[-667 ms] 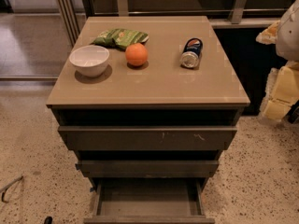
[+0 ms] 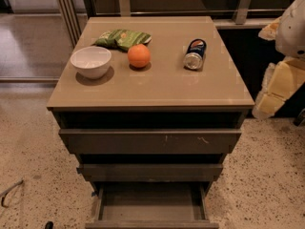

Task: Place orange into bottom drawer

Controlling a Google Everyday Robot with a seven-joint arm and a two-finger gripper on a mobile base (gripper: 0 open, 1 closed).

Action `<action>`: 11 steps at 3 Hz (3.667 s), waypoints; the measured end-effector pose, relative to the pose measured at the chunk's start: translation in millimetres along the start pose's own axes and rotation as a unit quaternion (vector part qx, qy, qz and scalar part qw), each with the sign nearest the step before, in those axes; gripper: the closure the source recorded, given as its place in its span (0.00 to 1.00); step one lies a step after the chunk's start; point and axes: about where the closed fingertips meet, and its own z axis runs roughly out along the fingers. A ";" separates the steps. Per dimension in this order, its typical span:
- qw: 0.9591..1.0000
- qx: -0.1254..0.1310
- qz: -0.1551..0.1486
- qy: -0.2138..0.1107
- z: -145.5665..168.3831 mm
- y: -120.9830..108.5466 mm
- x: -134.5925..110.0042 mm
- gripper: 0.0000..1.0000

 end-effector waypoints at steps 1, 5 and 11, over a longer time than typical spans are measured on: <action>0.997 0.027 0.036 -0.063 26.0 -41.4 -28.5 0.00; 0.979 0.028 0.041 -0.196 98.6 -98.0 -114.8 0.00; 0.950 -0.003 0.019 -0.313 226.8 -160.1 -251.9 0.00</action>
Offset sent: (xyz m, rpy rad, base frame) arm 0.1884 0.0782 -0.0083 0.3590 -0.2275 -0.0625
